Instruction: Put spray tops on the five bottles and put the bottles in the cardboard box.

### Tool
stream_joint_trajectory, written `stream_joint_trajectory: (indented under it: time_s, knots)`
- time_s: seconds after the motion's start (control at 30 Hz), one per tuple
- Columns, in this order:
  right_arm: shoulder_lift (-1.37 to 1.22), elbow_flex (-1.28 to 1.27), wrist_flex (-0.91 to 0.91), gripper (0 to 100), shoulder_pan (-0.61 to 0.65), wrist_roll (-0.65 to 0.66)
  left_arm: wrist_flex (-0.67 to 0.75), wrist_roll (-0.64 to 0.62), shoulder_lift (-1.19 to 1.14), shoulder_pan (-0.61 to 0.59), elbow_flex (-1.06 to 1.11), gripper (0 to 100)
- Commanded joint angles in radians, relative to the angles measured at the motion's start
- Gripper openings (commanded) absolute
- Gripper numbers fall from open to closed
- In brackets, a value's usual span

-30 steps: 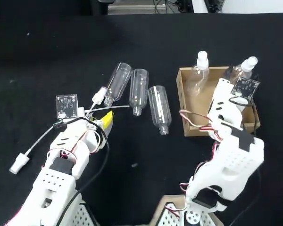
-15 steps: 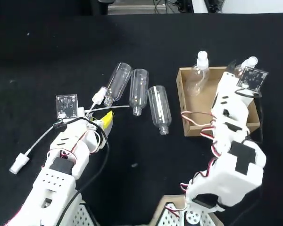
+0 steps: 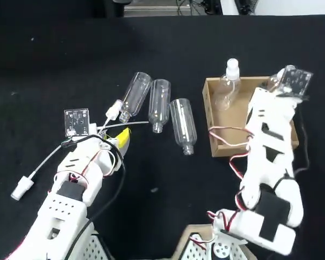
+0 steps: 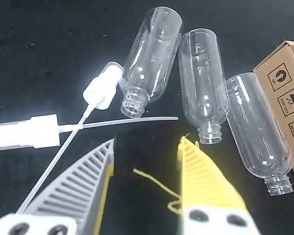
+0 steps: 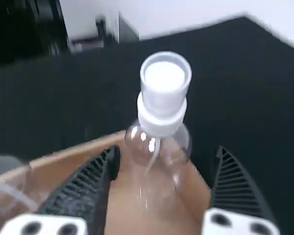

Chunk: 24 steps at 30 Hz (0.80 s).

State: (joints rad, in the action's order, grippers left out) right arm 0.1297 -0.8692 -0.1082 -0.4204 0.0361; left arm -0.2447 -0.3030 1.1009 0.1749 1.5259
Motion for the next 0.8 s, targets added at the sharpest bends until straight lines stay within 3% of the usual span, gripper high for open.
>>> stream_joint_trajectory:
  time_s: [0.0, 0.17, 0.37, 0.47, 0.77]
  knots:
    - [0.108, 0.099, 0.196, 25.8, -0.009, 0.005, 0.025, -0.008, 0.014, -0.01, -0.008, 20]
    - [0.202, 0.124, 0.408, 24.1, -0.04, 0.003, 0.025, -0.008, 0.014, -0.01, -0.008, 20]
    - [0.311, 0.179, 0.658, 8.6, -0.114, 0.021, 0.026, -0.008, 0.014, -0.01, -0.008, 20]
    - [0.358, 0.213, 0.781, 6.2, -0.121, 0.14, 0.025, -0.008, 0.014, -0.01, -0.008, 20]
    - [0.544, 0.309, 1.297, 6.4, 0.029, 0.311, 0.02, -0.008, 0.014, -0.012, -0.013, 20]
